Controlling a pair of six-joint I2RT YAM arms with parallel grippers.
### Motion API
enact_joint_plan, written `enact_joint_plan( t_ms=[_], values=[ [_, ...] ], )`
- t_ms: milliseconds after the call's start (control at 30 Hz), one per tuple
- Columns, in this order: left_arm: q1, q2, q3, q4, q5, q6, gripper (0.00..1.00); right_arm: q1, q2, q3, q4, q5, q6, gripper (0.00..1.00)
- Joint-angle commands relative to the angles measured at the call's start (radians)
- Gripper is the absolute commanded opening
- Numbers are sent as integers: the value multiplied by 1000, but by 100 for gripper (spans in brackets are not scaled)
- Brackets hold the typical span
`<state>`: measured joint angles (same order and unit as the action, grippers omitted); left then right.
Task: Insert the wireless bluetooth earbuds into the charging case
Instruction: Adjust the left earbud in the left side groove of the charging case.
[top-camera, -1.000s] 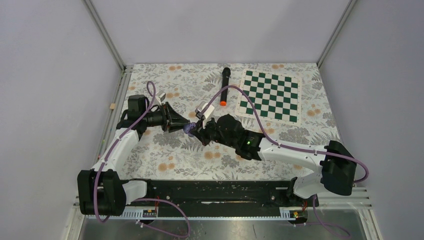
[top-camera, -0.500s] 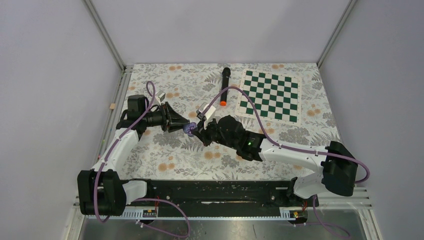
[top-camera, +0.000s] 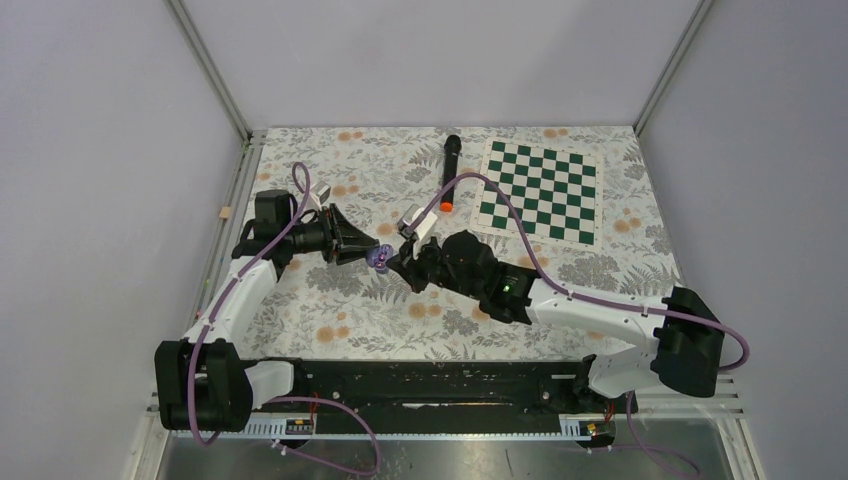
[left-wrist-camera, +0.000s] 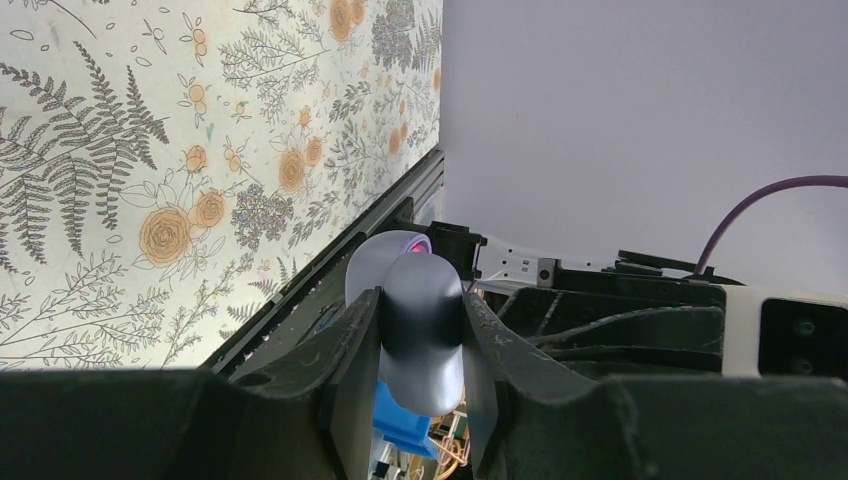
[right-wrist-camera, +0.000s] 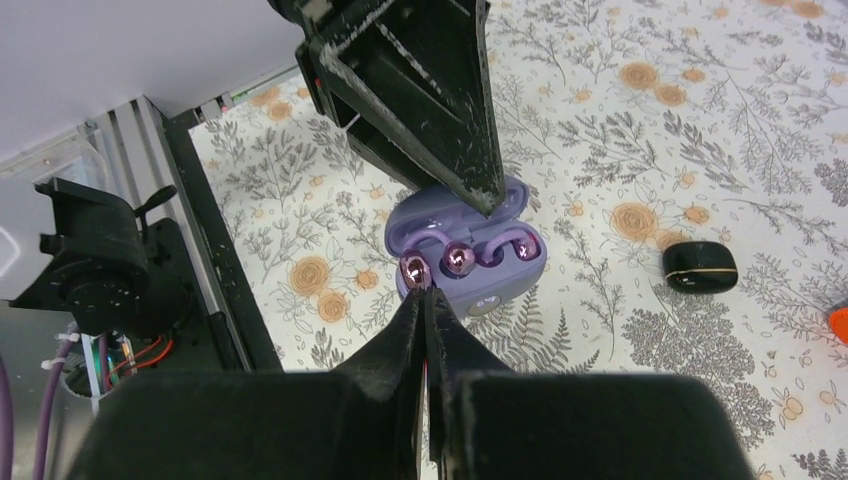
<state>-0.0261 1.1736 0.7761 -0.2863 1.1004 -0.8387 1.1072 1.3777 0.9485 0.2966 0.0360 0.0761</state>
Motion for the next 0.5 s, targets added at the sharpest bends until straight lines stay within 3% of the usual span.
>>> enact_joint_plan(
  t_ms=[0, 467],
  values=[
    [6, -24, 26, 35, 34, -2, 0, 7, -39, 62, 23, -15, -4, 0],
    [6, -29, 28, 29, 35, 0, 0, 8, 97, 173, -29, -65, 21, 0]
  ],
)
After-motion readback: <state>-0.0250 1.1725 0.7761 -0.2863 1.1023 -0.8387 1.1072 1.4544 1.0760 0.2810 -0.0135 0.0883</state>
